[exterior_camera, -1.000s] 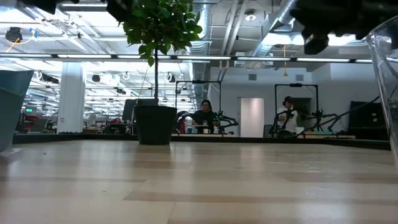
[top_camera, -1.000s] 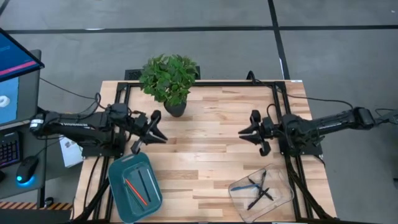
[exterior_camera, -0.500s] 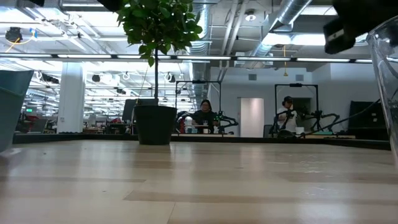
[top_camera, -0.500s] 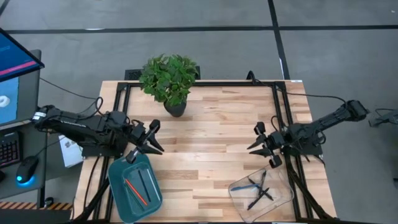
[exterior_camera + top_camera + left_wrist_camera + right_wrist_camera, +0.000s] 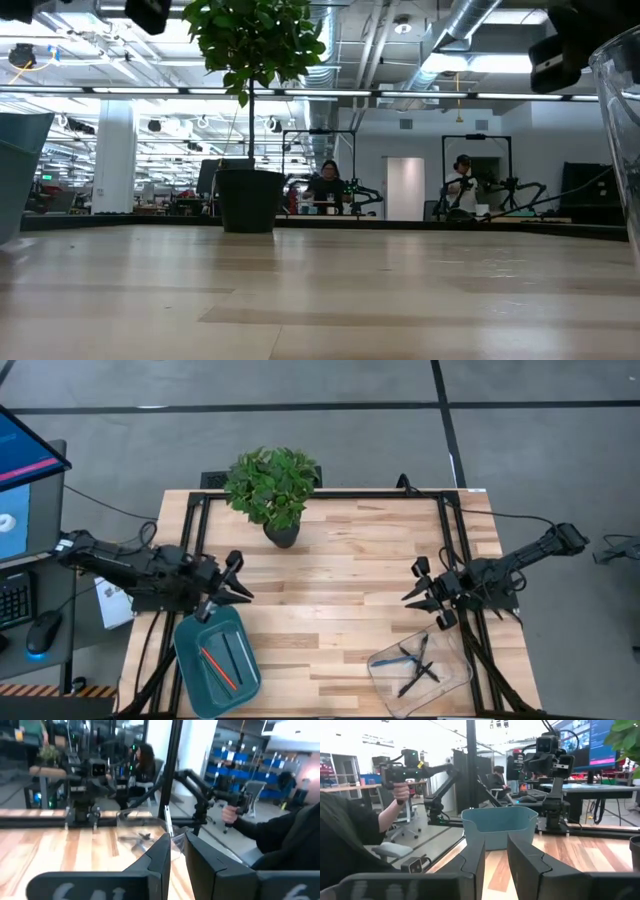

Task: Sort pens & pencils
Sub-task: Return to Home Position

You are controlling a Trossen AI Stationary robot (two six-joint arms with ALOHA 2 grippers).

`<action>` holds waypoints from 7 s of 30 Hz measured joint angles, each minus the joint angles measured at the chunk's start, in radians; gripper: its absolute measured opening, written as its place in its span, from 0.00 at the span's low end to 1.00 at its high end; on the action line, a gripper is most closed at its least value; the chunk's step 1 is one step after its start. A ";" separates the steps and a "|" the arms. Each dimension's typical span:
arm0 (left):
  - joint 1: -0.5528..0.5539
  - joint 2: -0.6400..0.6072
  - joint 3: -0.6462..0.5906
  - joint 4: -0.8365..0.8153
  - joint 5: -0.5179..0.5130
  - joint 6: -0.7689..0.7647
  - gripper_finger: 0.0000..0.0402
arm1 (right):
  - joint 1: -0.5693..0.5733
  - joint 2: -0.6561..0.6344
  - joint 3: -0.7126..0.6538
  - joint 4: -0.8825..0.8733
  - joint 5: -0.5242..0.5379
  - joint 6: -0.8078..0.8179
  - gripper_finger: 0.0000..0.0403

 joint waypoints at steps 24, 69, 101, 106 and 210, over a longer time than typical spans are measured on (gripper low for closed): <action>-0.171 -0.257 -0.405 0.352 -0.102 0.045 0.11 | -0.002 0.003 -0.001 -0.054 0.057 0.053 0.25; -0.165 -0.257 -0.406 0.140 -0.332 0.178 0.11 | -0.003 0.002 -0.002 -0.295 0.136 0.087 0.25; 0.246 -0.257 -0.406 -0.090 -0.109 0.210 0.11 | -0.003 -0.005 -0.002 -0.359 0.442 0.000 0.25; 0.350 -0.257 -0.406 -0.078 -0.082 0.217 0.11 | -0.003 -0.005 -0.002 -0.364 0.501 -0.001 0.25; 0.676 -0.255 -0.411 -0.121 0.270 0.016 0.11 | -0.136 -0.317 0.037 -0.603 0.127 -0.175 0.25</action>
